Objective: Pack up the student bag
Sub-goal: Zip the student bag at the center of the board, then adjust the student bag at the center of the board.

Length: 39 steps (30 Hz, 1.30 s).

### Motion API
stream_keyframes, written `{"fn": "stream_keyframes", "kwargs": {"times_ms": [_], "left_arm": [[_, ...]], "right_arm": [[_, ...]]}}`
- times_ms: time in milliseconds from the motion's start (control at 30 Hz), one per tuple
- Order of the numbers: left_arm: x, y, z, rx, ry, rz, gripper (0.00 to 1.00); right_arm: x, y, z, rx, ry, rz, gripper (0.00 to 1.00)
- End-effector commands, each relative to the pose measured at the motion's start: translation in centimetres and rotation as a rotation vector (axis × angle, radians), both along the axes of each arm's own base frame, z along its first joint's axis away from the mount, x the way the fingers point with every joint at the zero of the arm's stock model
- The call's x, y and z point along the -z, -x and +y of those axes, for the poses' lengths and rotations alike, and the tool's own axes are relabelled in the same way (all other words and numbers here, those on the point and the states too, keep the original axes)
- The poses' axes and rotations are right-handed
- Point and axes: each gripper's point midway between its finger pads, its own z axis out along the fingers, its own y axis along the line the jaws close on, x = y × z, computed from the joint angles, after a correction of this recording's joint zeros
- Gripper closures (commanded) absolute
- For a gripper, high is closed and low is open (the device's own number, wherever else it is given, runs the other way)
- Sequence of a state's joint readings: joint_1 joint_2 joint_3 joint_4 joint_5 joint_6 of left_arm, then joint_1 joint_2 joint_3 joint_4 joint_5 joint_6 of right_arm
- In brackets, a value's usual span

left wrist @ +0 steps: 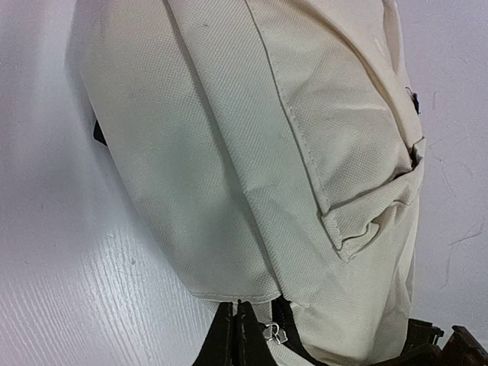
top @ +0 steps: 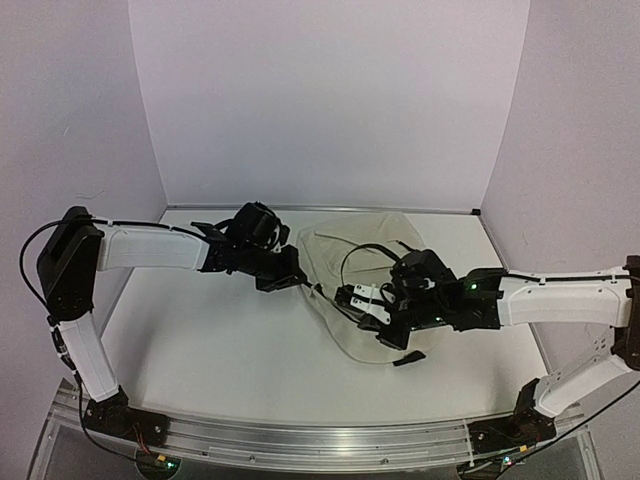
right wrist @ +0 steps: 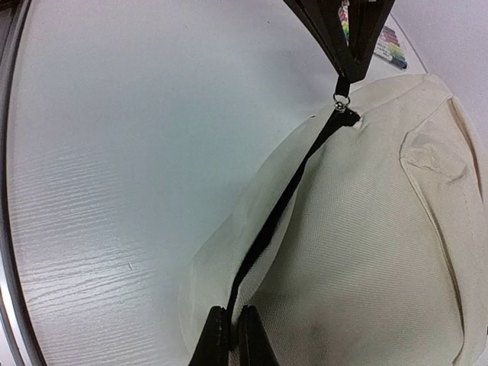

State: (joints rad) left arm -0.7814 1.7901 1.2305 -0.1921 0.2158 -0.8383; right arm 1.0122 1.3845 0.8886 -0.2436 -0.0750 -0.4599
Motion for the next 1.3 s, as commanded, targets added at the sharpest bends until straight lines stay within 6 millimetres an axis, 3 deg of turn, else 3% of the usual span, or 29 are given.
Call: {"fn": "stream_keyframes", "kwargs": {"times_ms": [0, 167, 267, 367, 400, 433, 500, 633, 800, 900, 1033, 1167, 1267], "left_arm": [[-2.5, -6.7, 3.8, -0.193, -0.027, -0.127, 1.0], [-3.6, -6.8, 2.8, -0.131, -0.013, -0.143, 1.0], [-3.9, -6.9, 2.5, -0.115, -0.013, -0.136, 1.0], [-4.0, -6.9, 2.6, -0.126, -0.017, -0.118, 1.0], [-4.1, -7.0, 2.9, -0.136, -0.018, -0.112, 0.99], [-4.3, -7.0, 3.1, -0.146, -0.02, -0.108, 0.94], [-4.7, -7.0, 3.9, -0.166, -0.026, -0.102, 0.79], [-6.1, -5.8, 5.8, -0.219, -0.031, -0.097, 0.47], [-6.6, -2.0, 7.5, -0.227, 0.002, -0.048, 0.25], [-6.1, 1.2, 7.4, -0.189, 0.003, -0.025, 0.11], [-4.6, 6.4, 5.8, -0.094, -0.009, 0.018, 0.03], [-2.9, 10.1, 4.6, -0.032, 0.019, 0.094, 0.02], [-2.0, 11.3, 3.6, 0.006, 0.032, 0.123, 0.06]], "right_arm": [[1.4, 3.5, -1.6, -0.076, 0.066, 0.097, 1.0], [-0.4, 3.6, 2.3, -0.092, -0.021, 0.163, 1.0], [-1.7, 3.8, 6.5, -0.118, -0.081, 0.18, 1.0], [-4.8, 4.3, 11.6, -0.159, -0.17, 0.194, 1.0], [-6.0, 4.4, 12.8, -0.165, -0.202, 0.208, 0.95], [-7.0, 4.2, 13.7, -0.163, -0.228, 0.218, 0.84], [-8.8, 3.2, 14.2, -0.14, -0.255, 0.212, 0.69], [-11.0, -1.2, 10.7, -0.046, -0.291, 0.246, 0.33], [-10.3, -8.8, 4.9, 0.156, -0.263, 0.235, 0.04], [-8.9, -14.1, 2.1, 0.304, -0.275, 0.288, 0.02], [-8.5, -20.9, -0.3, 0.464, -0.339, 0.335, 0.02], [-7.5, -27.4, -2.7, 0.596, -0.382, 0.339, 0.02], [-6.1, -30.8, -4.5, 0.66, -0.4, 0.351, 0.02]]}}
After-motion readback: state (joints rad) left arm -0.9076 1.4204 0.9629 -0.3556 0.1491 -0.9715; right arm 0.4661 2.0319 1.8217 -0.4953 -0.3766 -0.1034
